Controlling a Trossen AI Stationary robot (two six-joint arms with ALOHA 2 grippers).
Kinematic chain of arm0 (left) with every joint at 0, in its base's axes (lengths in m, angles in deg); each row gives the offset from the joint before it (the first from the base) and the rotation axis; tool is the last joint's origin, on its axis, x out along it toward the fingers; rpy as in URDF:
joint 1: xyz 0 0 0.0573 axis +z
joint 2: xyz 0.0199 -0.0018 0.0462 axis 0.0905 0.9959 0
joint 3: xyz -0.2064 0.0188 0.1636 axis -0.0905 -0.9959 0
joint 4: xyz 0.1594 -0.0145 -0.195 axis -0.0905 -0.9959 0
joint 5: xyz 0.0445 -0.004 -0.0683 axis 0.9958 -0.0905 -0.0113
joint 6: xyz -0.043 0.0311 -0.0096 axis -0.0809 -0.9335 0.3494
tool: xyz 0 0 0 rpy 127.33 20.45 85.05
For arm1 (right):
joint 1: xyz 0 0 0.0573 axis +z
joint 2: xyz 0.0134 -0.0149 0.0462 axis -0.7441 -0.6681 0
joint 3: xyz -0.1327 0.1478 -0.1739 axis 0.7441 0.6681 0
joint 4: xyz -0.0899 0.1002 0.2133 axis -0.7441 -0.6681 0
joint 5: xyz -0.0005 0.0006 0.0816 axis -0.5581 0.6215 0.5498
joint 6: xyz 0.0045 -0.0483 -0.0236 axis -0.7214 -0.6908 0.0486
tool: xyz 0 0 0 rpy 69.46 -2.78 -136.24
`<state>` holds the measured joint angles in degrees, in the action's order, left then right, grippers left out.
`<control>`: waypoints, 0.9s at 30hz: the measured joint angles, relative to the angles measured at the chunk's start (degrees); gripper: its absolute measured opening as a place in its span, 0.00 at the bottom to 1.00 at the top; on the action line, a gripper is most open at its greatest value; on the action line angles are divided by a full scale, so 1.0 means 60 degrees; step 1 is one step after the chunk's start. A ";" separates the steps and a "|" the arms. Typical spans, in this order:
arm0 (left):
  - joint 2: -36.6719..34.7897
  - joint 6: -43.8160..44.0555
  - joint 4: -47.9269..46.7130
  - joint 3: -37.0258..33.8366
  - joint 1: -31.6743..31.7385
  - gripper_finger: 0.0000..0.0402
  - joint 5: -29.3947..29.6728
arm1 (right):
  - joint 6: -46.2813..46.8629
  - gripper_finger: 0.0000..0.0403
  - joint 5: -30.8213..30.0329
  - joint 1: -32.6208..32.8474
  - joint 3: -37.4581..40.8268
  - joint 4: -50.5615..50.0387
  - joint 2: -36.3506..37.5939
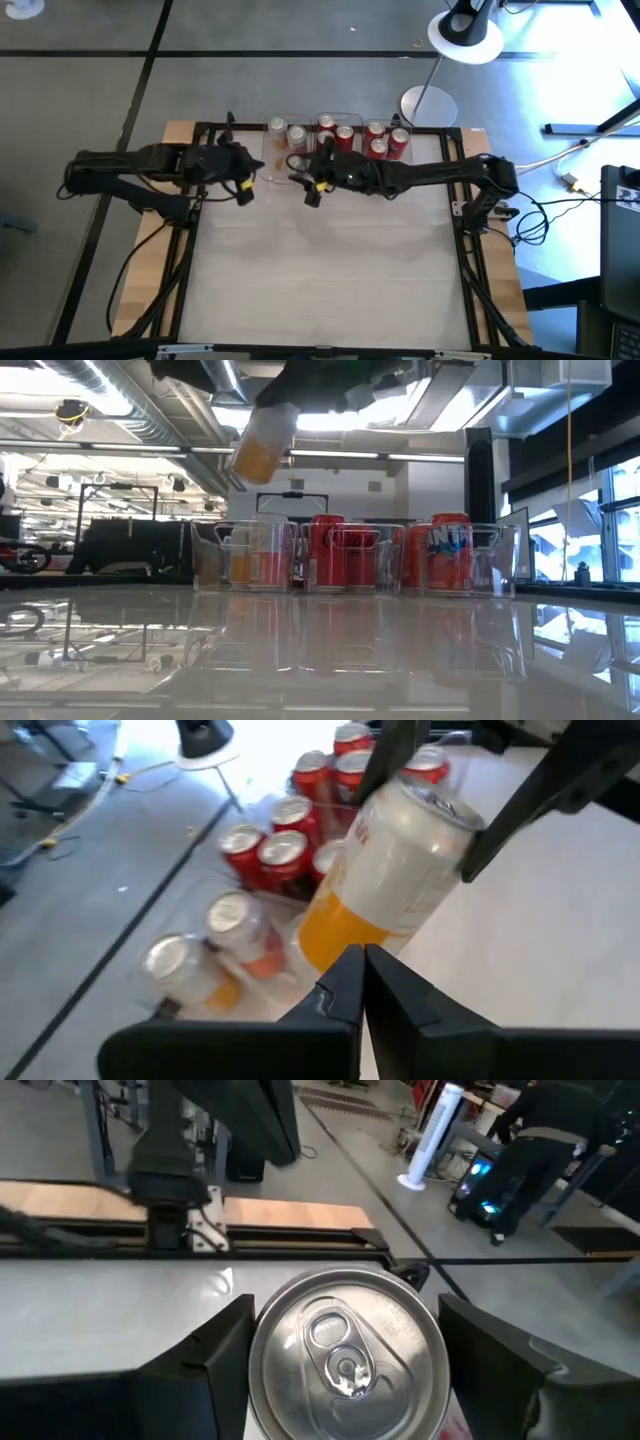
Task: Sort soda cans
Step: Put the yellow-white soda can into the left transparent bin
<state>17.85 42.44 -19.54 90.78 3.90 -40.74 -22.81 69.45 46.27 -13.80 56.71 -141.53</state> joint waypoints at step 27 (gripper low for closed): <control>-0.0475 0.0045 -0.0058 -0.1026 0.0305 0.01 0.0340 | 0.0494 0.62 0.1455 -0.1457 -0.4590 -0.2587 -0.4439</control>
<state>15.00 42.70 -19.88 84.63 5.73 -38.70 -19.84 78.18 37.53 -41.34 41.19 -168.16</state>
